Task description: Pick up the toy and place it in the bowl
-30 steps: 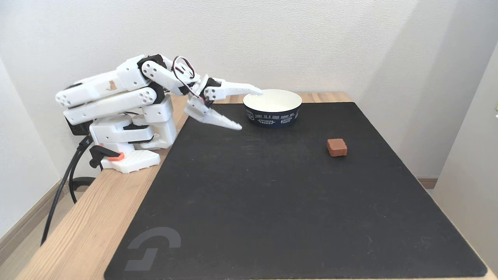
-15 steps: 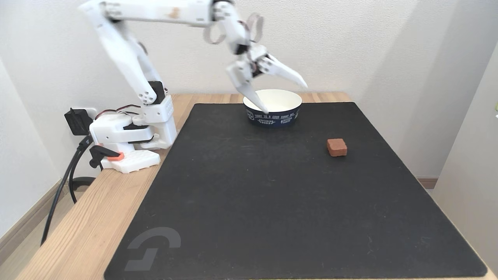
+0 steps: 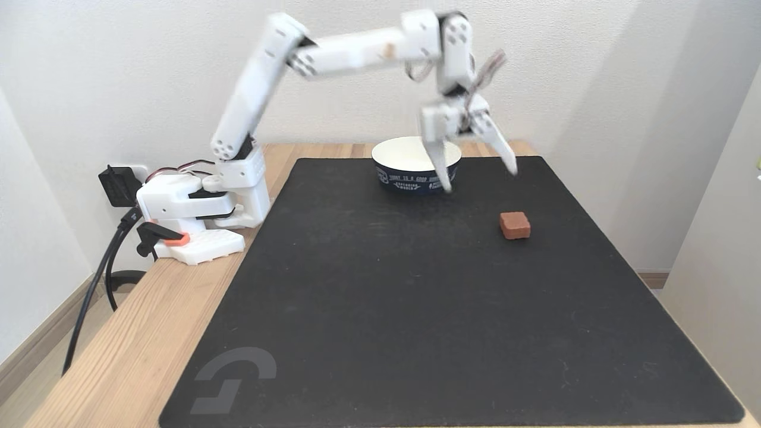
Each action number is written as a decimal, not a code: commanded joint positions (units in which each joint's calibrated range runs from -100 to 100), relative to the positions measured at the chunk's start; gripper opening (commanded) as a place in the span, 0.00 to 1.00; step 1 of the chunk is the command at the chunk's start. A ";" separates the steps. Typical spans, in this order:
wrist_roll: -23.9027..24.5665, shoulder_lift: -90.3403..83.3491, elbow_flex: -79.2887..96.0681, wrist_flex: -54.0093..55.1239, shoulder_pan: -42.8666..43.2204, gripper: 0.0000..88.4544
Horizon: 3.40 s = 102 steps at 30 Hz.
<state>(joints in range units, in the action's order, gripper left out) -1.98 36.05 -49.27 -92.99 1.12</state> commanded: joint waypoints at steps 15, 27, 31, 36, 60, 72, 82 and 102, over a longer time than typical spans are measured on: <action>-1.98 12.51 -20.63 3.07 -7.27 0.46; -3.29 20.43 -20.72 8.23 -3.42 0.46; -2.98 20.43 -20.72 9.33 -2.34 0.46; -2.87 20.51 -20.72 10.18 -2.34 0.45; -1.67 25.26 -20.81 11.03 -3.17 0.27; -1.67 25.35 -20.81 12.21 -3.59 0.13; -1.62 23.26 -20.09 11.79 -4.09 0.07; 2.40 -31.43 40.39 30.16 21.42 0.08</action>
<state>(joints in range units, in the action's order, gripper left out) -0.59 12.32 -16.11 -67.92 15.77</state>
